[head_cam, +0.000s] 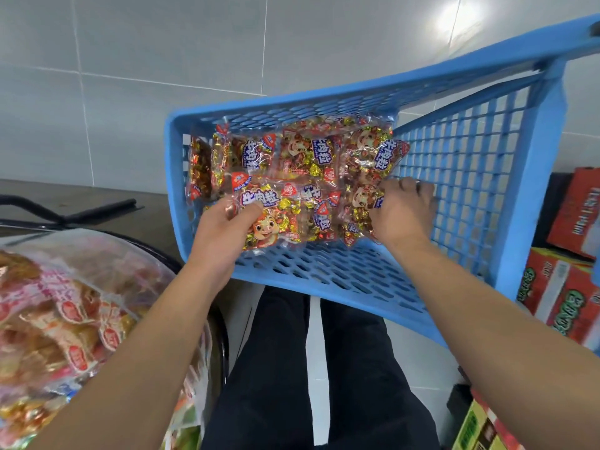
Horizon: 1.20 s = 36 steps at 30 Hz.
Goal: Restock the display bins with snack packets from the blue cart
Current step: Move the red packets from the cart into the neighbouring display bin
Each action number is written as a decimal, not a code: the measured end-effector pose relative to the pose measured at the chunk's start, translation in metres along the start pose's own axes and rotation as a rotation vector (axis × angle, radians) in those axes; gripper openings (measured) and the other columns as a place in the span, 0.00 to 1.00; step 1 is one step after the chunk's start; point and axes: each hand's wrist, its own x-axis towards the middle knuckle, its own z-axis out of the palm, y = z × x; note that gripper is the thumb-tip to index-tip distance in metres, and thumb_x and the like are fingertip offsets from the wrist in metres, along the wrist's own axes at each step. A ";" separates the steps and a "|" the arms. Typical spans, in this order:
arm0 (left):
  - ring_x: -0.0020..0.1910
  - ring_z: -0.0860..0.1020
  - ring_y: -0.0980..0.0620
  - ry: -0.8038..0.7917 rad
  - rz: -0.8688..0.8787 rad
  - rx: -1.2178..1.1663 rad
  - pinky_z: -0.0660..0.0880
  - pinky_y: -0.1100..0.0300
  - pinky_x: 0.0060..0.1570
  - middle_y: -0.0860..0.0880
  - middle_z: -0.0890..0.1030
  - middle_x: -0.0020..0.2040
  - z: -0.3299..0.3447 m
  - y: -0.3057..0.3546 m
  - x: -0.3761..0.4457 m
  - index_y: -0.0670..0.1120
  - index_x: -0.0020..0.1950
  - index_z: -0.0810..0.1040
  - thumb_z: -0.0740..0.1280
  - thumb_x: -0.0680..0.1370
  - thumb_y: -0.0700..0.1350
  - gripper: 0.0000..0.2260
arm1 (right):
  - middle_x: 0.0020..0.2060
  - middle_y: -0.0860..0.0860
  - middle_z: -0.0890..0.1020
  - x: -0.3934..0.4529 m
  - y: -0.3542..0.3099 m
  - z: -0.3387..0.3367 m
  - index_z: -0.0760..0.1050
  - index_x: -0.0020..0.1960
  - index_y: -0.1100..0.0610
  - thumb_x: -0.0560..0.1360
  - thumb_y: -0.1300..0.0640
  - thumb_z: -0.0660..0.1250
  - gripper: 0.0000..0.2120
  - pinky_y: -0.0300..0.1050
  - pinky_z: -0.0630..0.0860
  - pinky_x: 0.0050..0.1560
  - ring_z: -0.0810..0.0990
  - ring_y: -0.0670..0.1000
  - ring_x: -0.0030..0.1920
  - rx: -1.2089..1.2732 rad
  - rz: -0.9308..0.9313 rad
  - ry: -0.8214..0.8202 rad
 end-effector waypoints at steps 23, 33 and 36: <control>0.62 0.80 0.53 -0.293 -0.044 0.024 0.72 0.46 0.67 0.51 0.84 0.61 -0.015 0.033 -0.005 0.56 0.58 0.84 0.69 0.69 0.54 0.18 | 0.53 0.48 0.78 -0.034 -0.061 -0.109 0.70 0.61 0.50 0.71 0.65 0.74 0.24 0.63 0.78 0.46 0.78 0.57 0.39 0.787 -0.431 -0.474; 0.57 0.83 0.53 -0.412 0.053 0.175 0.78 0.54 0.57 0.56 0.85 0.56 -0.030 0.019 0.006 0.60 0.57 0.82 0.72 0.70 0.61 0.16 | 0.46 0.55 0.85 -0.034 -0.085 -0.101 0.74 0.55 0.55 0.71 0.65 0.76 0.17 0.48 0.79 0.45 0.82 0.56 0.42 0.751 -0.405 -0.567; 0.55 0.84 0.54 -0.442 0.079 0.230 0.80 0.55 0.55 0.55 0.85 0.55 -0.019 0.018 0.001 0.58 0.61 0.80 0.77 0.69 0.55 0.21 | 0.47 0.55 0.84 -0.039 -0.096 -0.085 0.74 0.55 0.56 0.70 0.63 0.76 0.17 0.51 0.80 0.53 0.83 0.53 0.47 0.845 -0.377 -0.451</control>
